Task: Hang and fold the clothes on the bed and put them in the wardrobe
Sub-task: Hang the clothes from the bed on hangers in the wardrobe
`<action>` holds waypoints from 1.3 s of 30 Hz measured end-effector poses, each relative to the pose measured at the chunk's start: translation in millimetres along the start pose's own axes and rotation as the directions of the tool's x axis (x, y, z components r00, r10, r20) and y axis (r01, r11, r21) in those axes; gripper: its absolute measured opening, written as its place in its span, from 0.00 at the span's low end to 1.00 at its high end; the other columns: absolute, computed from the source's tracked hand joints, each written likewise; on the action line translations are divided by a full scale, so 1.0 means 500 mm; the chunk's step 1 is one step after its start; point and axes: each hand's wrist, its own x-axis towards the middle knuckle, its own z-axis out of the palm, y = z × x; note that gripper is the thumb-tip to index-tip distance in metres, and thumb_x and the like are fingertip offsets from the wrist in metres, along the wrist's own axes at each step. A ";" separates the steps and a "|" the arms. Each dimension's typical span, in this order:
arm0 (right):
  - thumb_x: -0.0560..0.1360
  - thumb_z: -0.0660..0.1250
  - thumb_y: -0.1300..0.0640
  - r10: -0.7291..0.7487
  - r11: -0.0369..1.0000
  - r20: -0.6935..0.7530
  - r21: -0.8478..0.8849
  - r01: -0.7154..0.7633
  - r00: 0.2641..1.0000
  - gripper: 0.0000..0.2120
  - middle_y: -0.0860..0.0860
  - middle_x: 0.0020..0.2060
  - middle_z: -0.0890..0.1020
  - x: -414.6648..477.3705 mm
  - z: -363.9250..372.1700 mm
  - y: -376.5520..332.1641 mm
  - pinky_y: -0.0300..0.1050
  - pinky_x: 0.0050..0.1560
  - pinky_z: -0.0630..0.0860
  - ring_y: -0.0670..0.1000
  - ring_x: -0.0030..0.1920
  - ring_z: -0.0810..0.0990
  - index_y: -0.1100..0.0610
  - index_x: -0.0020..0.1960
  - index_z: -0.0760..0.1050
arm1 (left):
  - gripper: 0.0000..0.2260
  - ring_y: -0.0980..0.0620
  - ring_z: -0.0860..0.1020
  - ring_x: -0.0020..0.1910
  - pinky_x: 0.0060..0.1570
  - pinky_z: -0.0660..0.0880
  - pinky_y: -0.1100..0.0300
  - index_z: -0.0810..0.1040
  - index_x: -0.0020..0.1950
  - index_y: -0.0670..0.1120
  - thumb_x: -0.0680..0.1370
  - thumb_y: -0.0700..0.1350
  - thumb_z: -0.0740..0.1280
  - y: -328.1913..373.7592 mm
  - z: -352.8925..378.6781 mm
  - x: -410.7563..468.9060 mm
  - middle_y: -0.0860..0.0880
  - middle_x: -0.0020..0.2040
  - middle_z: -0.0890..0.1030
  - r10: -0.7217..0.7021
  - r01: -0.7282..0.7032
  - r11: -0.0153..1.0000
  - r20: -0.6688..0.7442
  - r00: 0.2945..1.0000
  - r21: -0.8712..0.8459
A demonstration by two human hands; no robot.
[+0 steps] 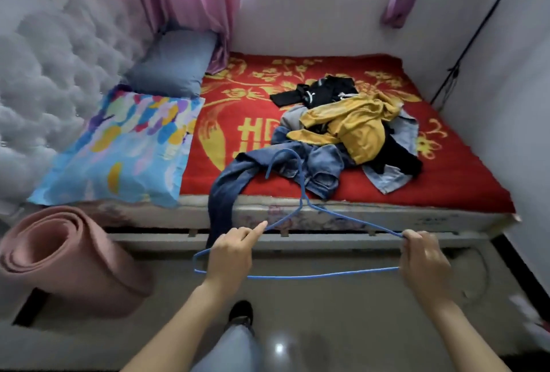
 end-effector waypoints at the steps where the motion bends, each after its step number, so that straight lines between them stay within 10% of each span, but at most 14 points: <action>1: 0.81 0.49 0.54 0.016 1.000 0.006 -0.011 -0.016 1.000 0.12 0.59 0.33 0.78 0.005 0.012 0.015 0.48 0.27 0.75 0.62 0.32 0.79 0.58 0.49 0.67 | 0.23 0.49 0.76 0.25 0.24 0.72 0.63 0.84 0.50 0.42 0.67 0.35 0.53 -0.006 0.028 0.020 0.49 0.31 0.79 0.008 -0.007 1.000 0.011 1.000 -0.025; 11: 0.74 0.57 0.52 0.074 0.996 0.124 -0.049 -0.068 0.990 0.07 0.55 0.30 0.78 0.251 0.205 0.091 0.41 0.28 0.73 0.56 0.28 0.78 0.56 0.46 0.66 | 0.22 0.44 0.77 0.31 0.31 0.73 0.51 0.82 0.53 0.38 0.63 0.27 0.62 -0.132 0.259 0.315 0.44 0.36 0.80 -0.033 0.037 0.969 0.023 0.999 -0.246; 16: 0.82 0.48 0.47 0.096 0.989 0.147 -0.124 -0.078 0.984 0.26 0.52 0.26 0.76 0.370 0.281 0.148 0.40 0.33 0.64 0.53 0.25 0.75 0.61 0.37 0.75 | 0.21 0.51 0.75 0.36 0.34 0.71 0.52 0.82 0.53 0.38 0.64 0.27 0.61 -0.156 0.365 0.468 0.44 0.36 0.81 -0.058 0.060 0.943 0.014 0.998 -0.327; 24: 0.68 0.74 0.58 0.296 0.955 0.407 -0.125 -0.268 0.864 0.07 0.49 0.25 0.76 0.404 0.313 0.267 0.38 0.27 0.70 0.52 0.26 0.77 0.59 0.37 0.77 | 0.22 0.51 0.74 0.34 0.31 0.73 0.53 0.84 0.49 0.38 0.61 0.25 0.61 -0.084 0.489 0.603 0.44 0.35 0.81 0.140 -0.100 0.914 0.074 0.987 -0.393; 32: 0.76 0.66 0.49 0.185 0.920 0.621 0.164 -0.357 0.762 0.13 0.47 0.34 0.77 0.550 0.402 0.425 0.37 0.36 0.66 0.45 0.35 0.75 0.56 0.55 0.75 | 0.21 0.50 0.76 0.28 0.30 0.71 0.58 0.85 0.47 0.40 0.59 0.26 0.64 0.081 0.602 0.767 0.47 0.34 0.81 0.281 -0.236 0.911 0.091 0.955 -0.338; 39: 0.78 0.64 0.53 0.161 0.801 0.672 0.339 -0.494 0.723 0.14 0.46 0.25 0.66 0.649 0.458 0.601 0.42 0.31 0.62 0.44 0.25 0.64 0.64 0.43 0.76 | 0.26 0.49 0.77 0.28 0.30 0.76 0.57 0.84 0.47 0.39 0.53 0.21 0.75 0.232 0.697 0.880 0.47 0.34 0.81 0.250 -0.190 0.931 0.165 0.954 -0.312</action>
